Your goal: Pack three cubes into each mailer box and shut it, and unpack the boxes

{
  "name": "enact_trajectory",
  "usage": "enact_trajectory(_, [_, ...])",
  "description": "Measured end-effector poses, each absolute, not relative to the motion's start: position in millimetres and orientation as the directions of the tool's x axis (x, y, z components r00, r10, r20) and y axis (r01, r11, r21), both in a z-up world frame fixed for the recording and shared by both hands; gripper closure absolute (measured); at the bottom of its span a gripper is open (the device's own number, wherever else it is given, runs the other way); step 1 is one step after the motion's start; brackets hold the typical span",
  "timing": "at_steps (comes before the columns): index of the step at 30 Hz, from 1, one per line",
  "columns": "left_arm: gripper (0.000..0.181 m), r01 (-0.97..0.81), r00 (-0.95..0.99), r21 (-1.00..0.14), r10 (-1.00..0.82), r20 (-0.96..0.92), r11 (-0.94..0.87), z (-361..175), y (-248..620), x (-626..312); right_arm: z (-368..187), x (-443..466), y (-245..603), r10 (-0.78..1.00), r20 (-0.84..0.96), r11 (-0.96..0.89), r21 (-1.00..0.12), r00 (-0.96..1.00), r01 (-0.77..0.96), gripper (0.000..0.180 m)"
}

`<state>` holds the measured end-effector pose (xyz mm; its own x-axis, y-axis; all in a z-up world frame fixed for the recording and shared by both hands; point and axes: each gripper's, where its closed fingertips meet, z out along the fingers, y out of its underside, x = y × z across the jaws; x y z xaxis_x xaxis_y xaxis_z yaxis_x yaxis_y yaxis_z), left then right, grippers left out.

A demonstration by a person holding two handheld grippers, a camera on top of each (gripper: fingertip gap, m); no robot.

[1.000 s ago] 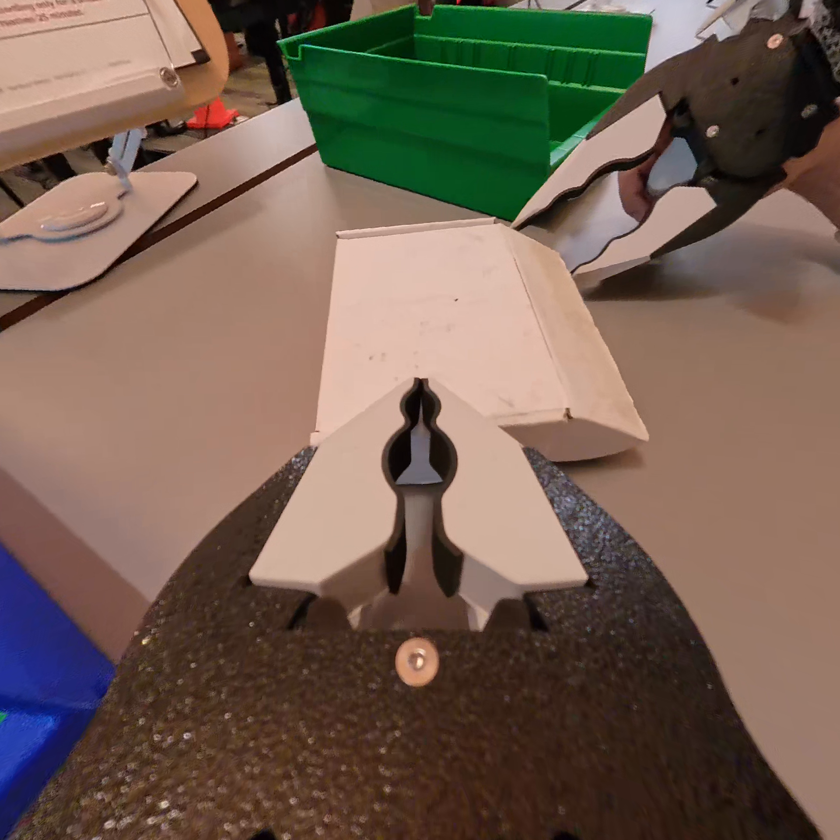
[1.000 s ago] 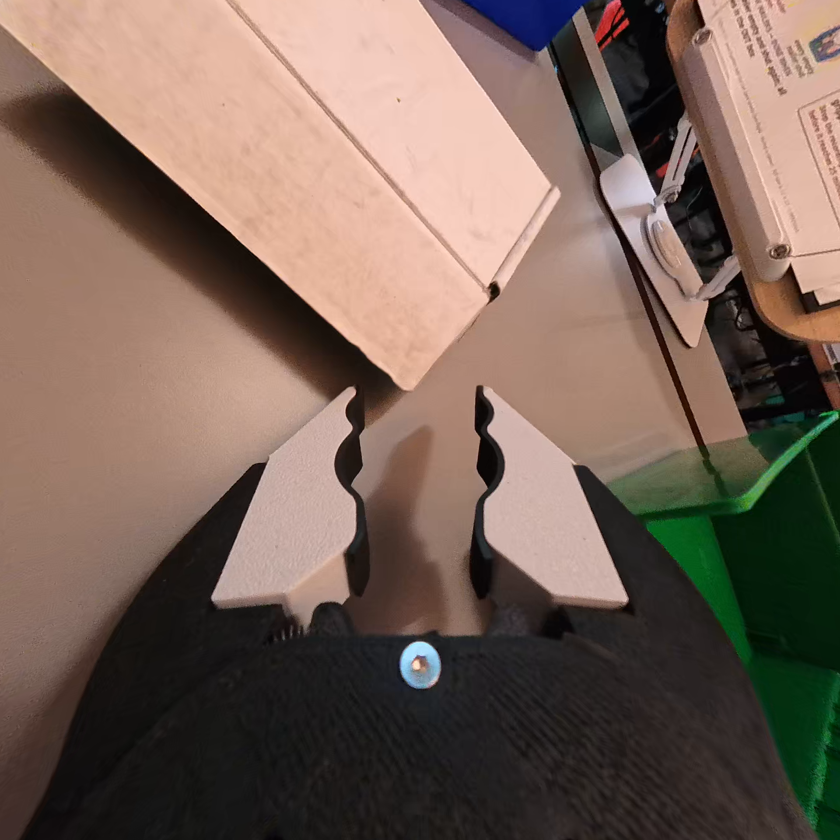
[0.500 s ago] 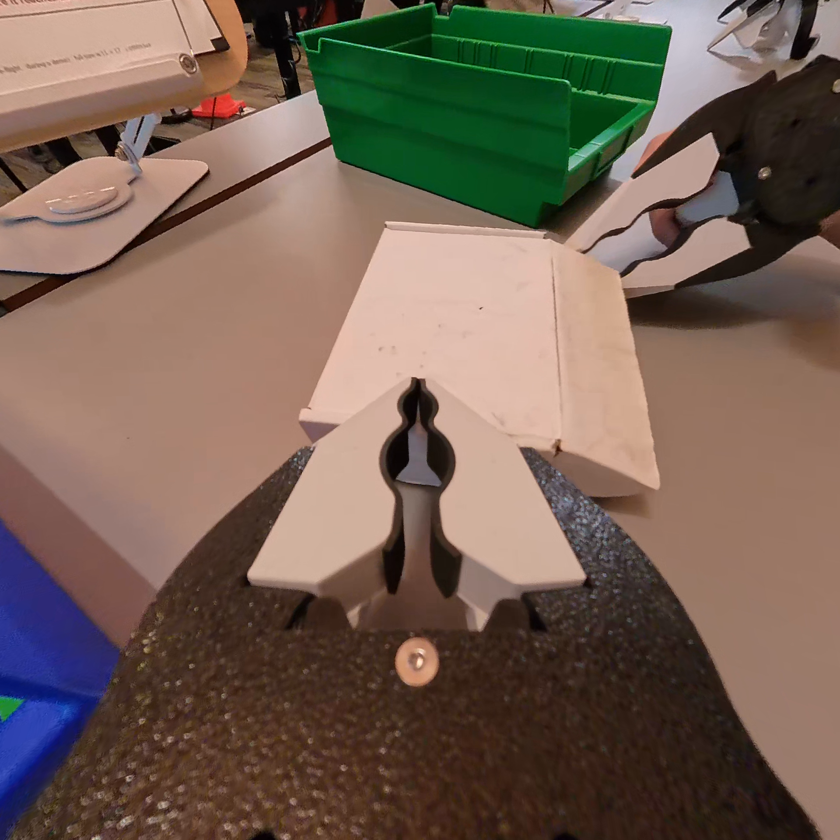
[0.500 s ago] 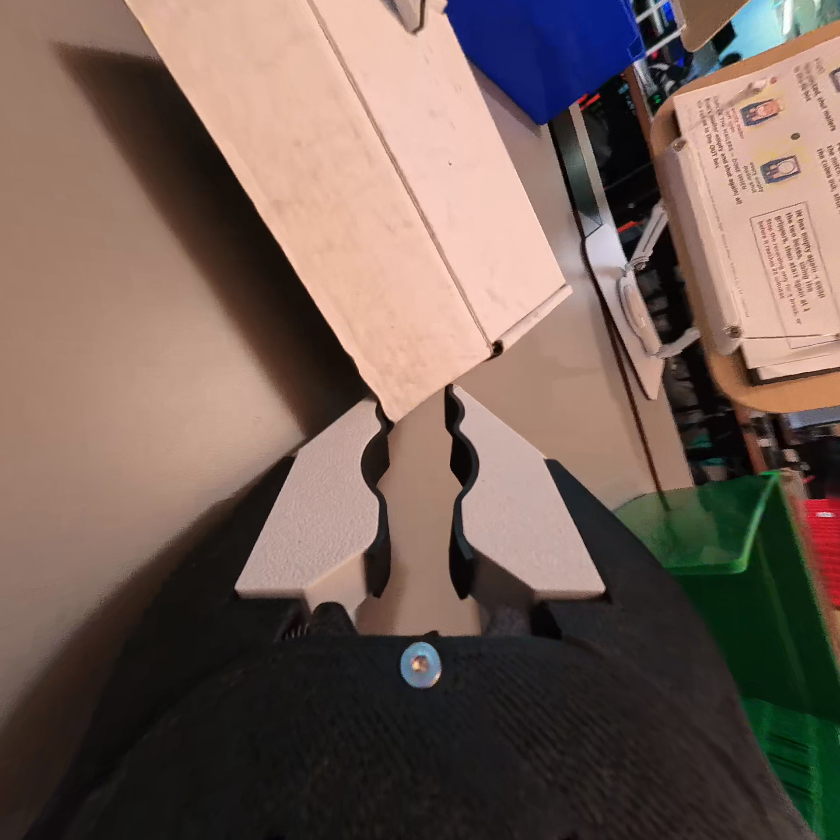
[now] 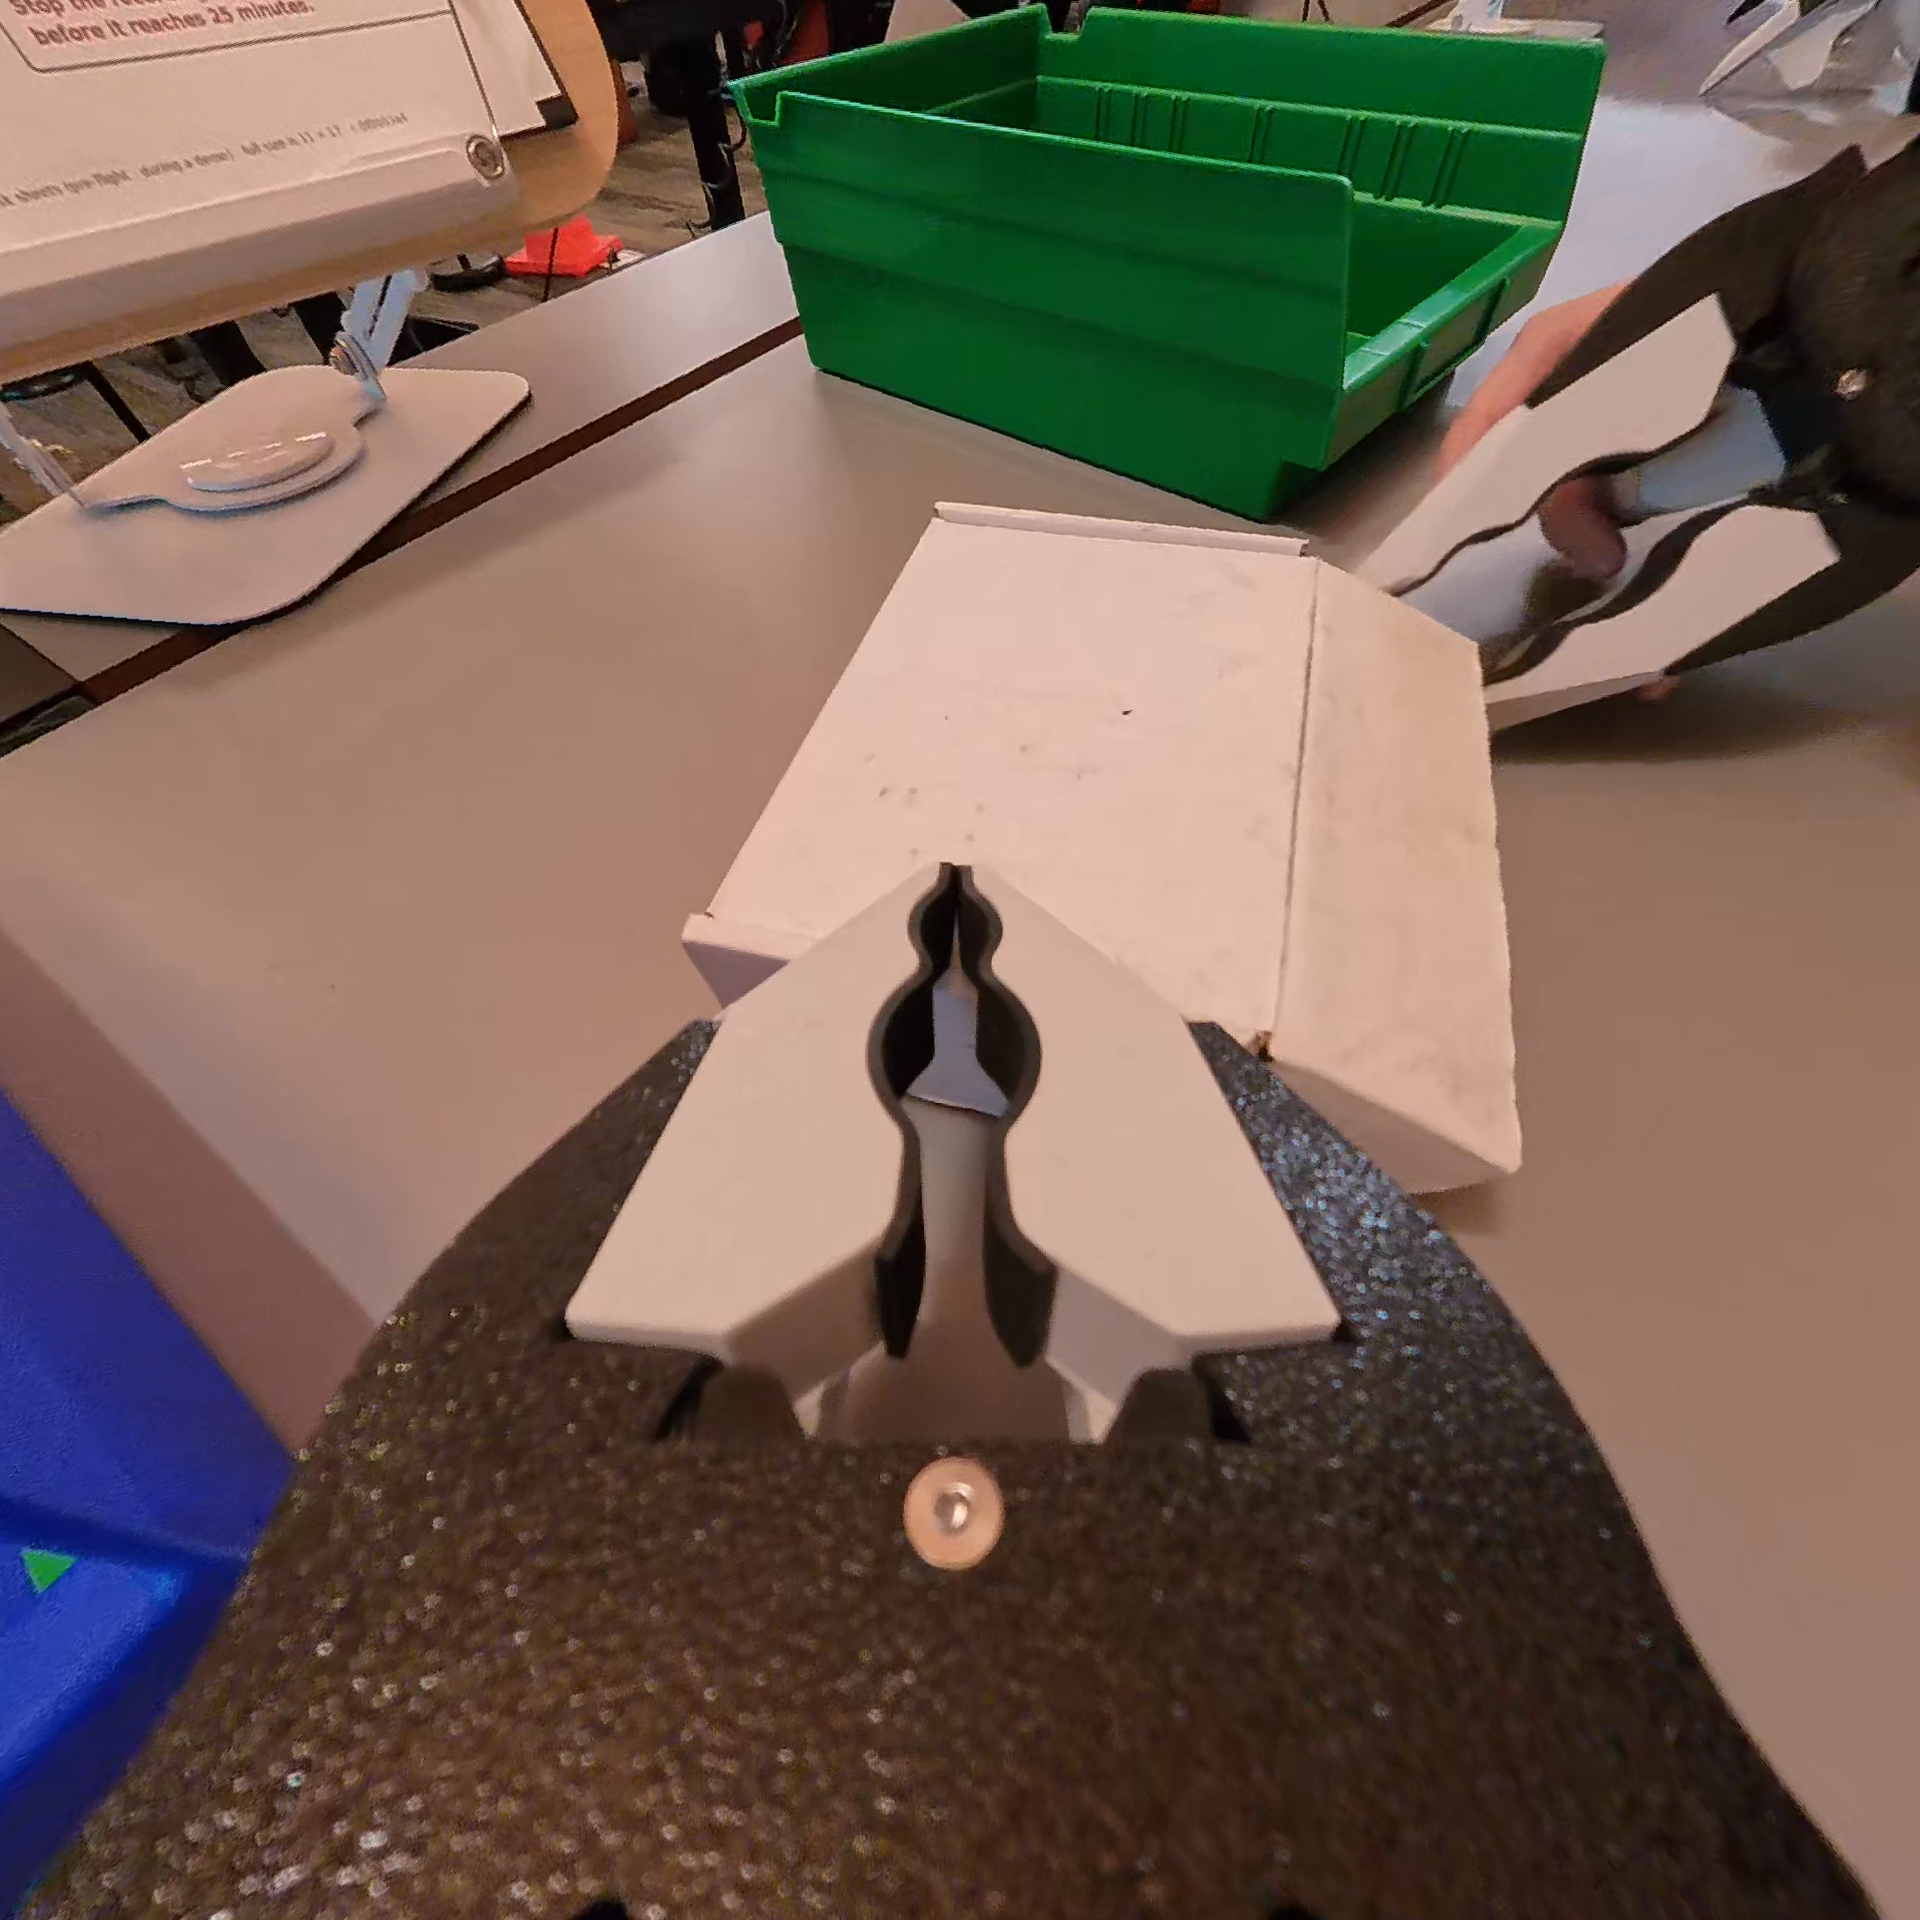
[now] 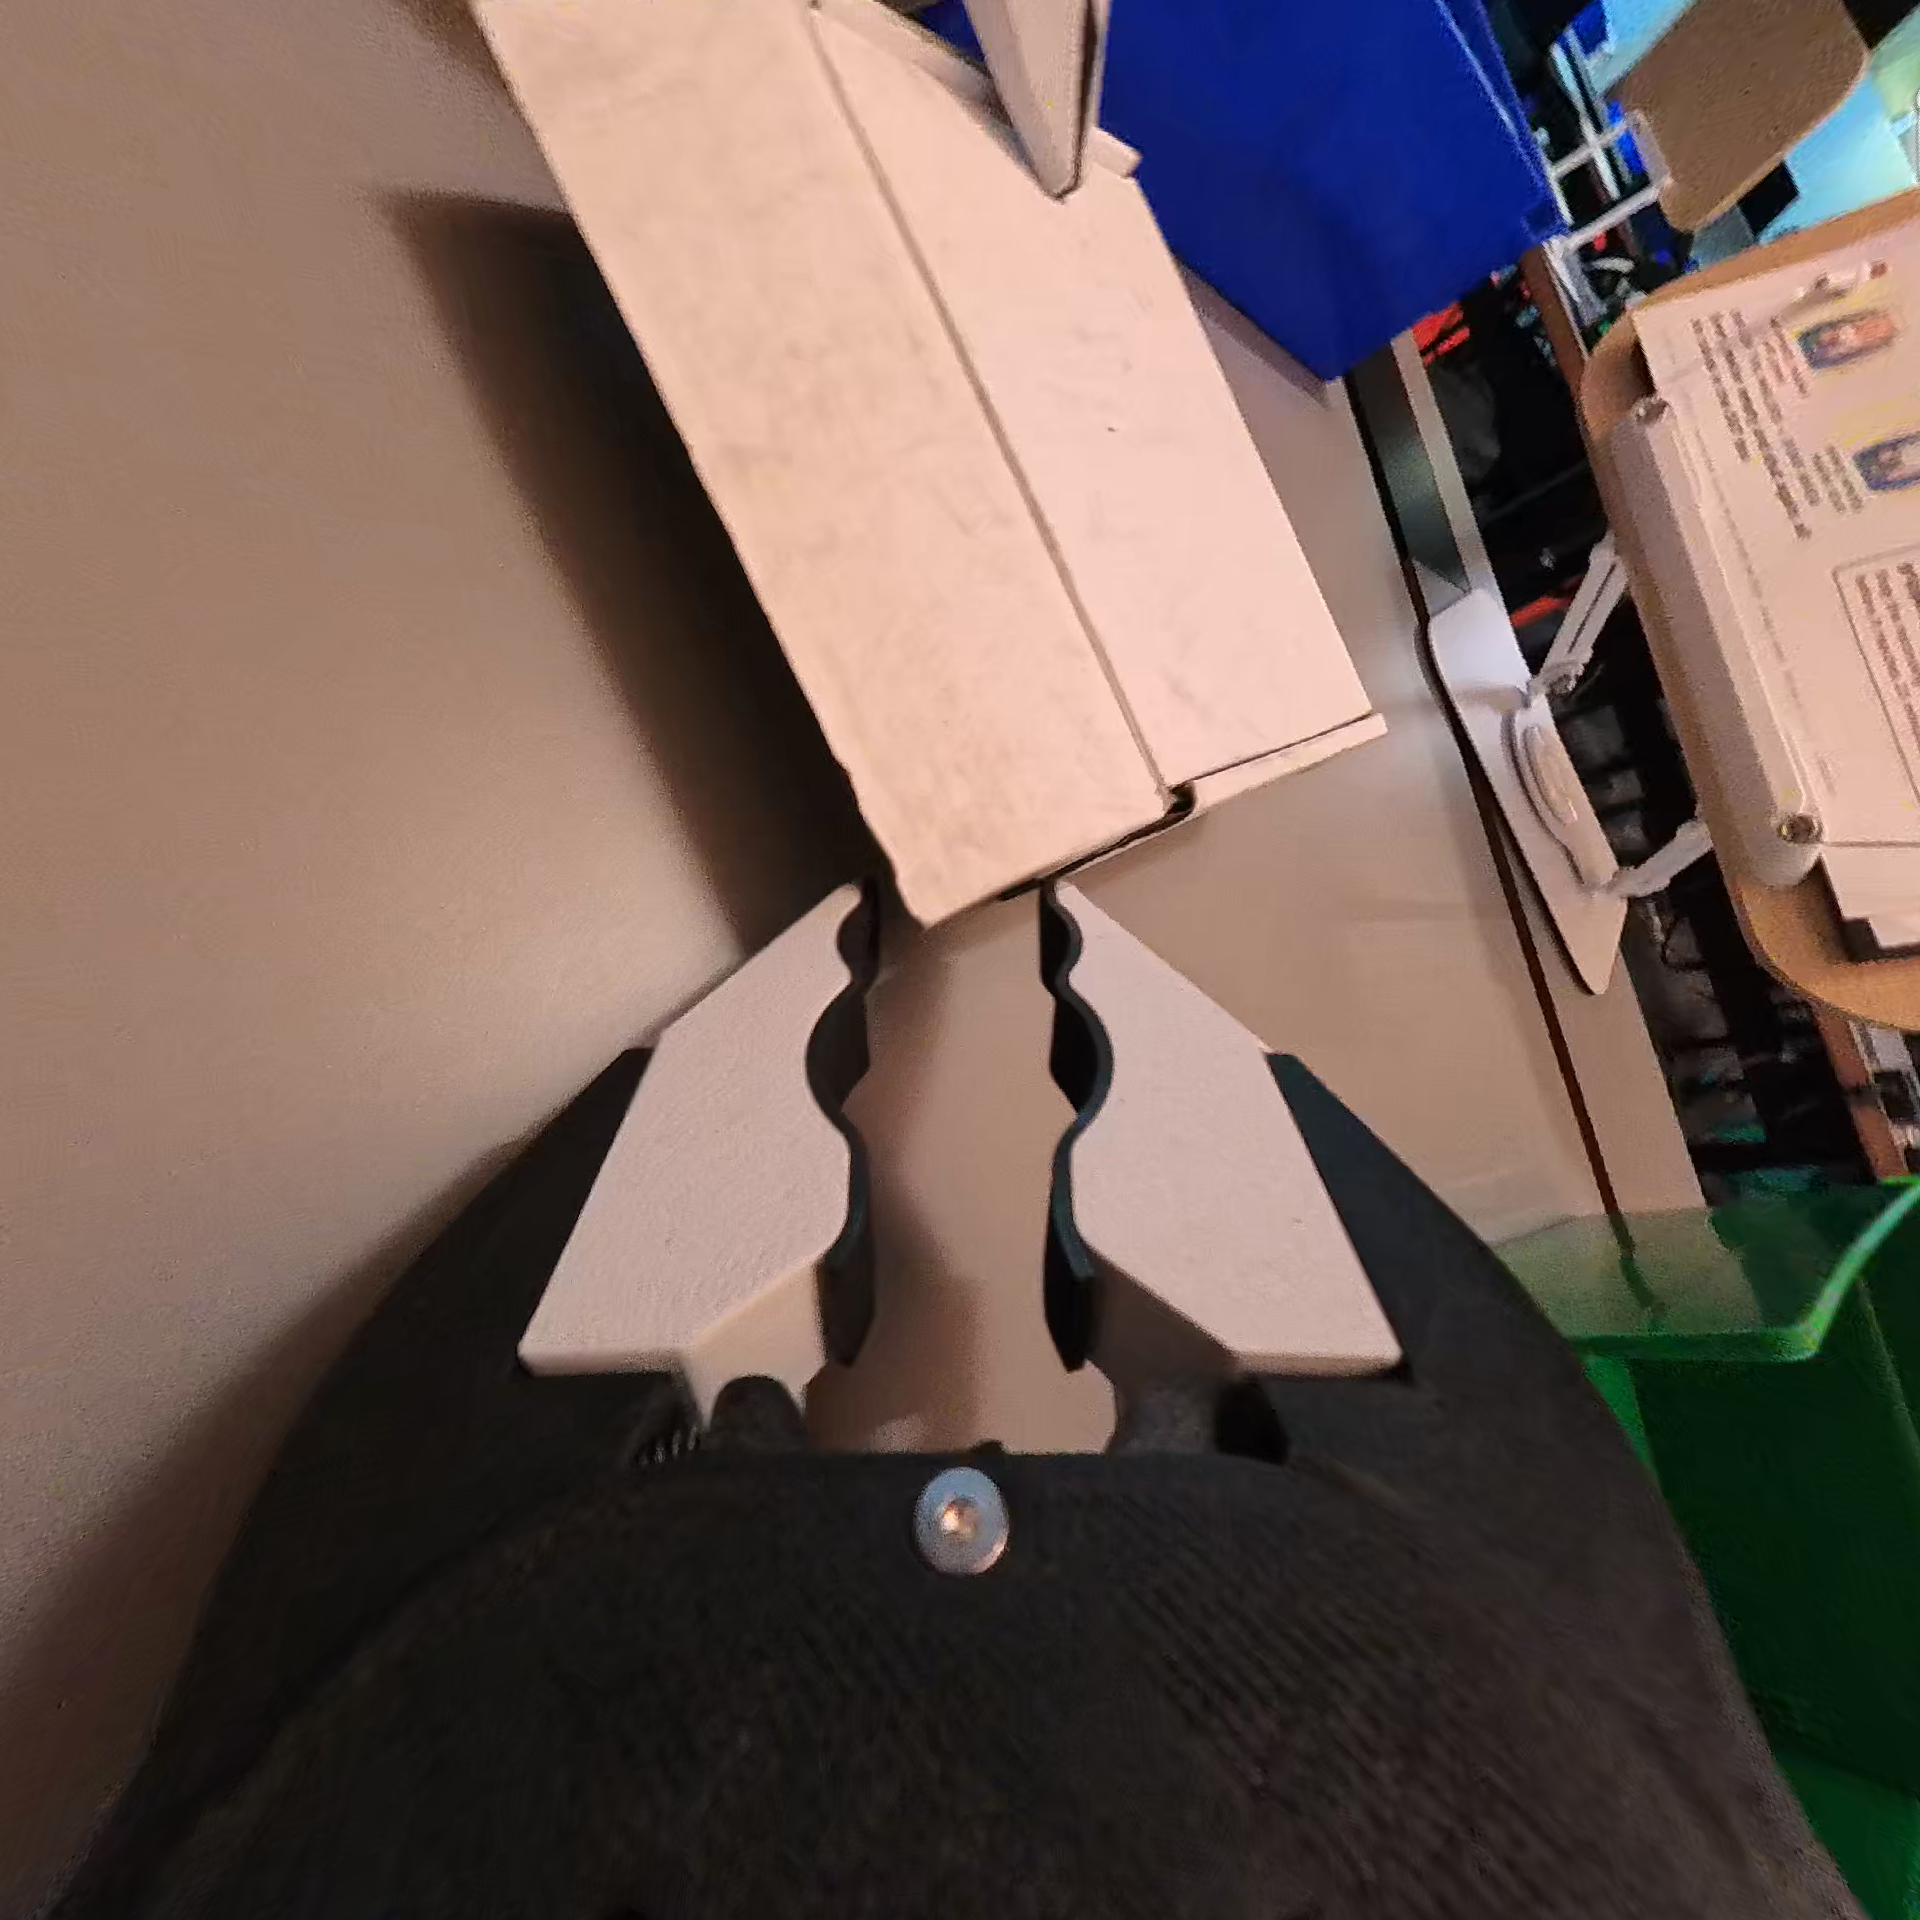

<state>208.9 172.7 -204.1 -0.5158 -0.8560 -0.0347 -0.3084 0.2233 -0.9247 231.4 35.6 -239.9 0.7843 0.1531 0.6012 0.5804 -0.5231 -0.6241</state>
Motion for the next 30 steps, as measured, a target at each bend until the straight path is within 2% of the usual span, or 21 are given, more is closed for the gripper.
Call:
enact_trajectory(2, [0.181, -0.306, -0.514, -0.925, -0.857, -0.038, 0.225, -204.0, 172.8, 209.0, -238.0, 227.8, 25.2, 0.184, 0.566, -0.524, -0.635, 0.804, 0.567, 0.131])
enact_trajectory(4, [0.181, -0.304, -0.512, -0.925, -0.858, -0.044, 0.228, -204.0, 172.8, 209.1, -230.7, 224.0, 16.5, 0.177, 0.476, -0.507, -0.706, 0.861, 0.495, 0.11])
enact_trajectory(8, [0.181, -0.3, -0.504, -0.926, -0.862, -0.051, 0.23, -203.6, 173.1, 209.9, -201.0, 229.7, 21.5, 0.047, 0.339, -0.365, -0.87, 0.939, 0.332, 0.114])
enact_trajectory(11, [0.181, -0.31, -0.482, -0.93, -0.876, -0.023, 0.195, -201.6, 173.3, 209.7, -195.9, 234.1, 26.0, -0.001, 0.318, -0.339, -0.892, 0.948, 0.299, 0.116])
enact_trajectory(13, [0.17, -0.283, -0.427, -0.952, -0.904, 0.018, 0.114, -188.4, 176.3, 206.0, -197.7, 241.7, 26.4, -0.046, 0.315, -0.362, -0.89, 0.948, 0.278, 0.117])
enact_trajectory(15, [0.17, -0.246, -0.37, -0.969, -0.927, 0.063, 0.032, -173.0, 181.4, 193.6, -202.1, 243.4, 26.3, -0.058, 0.297, -0.386, -0.887, 0.953, 0.253, 0.119])
enact_trajectory(17, [0.163, -0.253, -0.388, -0.968, -0.915, 0.11, -0.009, -166.5, 175.9, 172.9, -206.2, 241.7, 26.3, -0.055, 0.281, -0.408, -0.882, 0.958, 0.236, 0.12])
enact_trajectory(20, [0.142, -0.326, -0.444, -0.942, -0.893, 0.074, 0.084, -178.7, 163.4, 139.0, -210.2, 234.7, 27.7, -0.025, 0.259, -0.427, -0.876, 0.966, 0.224, 0.122])
enact_trajectory(25, [0.14, -0.455, -0.454, -0.82, -0.882, -0.122, 0.347, -222.0, 147.2, 105.2, -214.0, 226.2, 34.0, 0.017, 0.241, -0.44, -0.87, 0.97, 0.224, 0.124])
enact_trajectory(30, [0.141, -0.513, -0.397, -0.775, -0.902, -0.167, 0.369, -244.4, 137.2, 114.1, -211.7, 226.0, 41.6, 0.001, 0.226, -0.429, -0.88, 0.974, 0.205, 0.126])
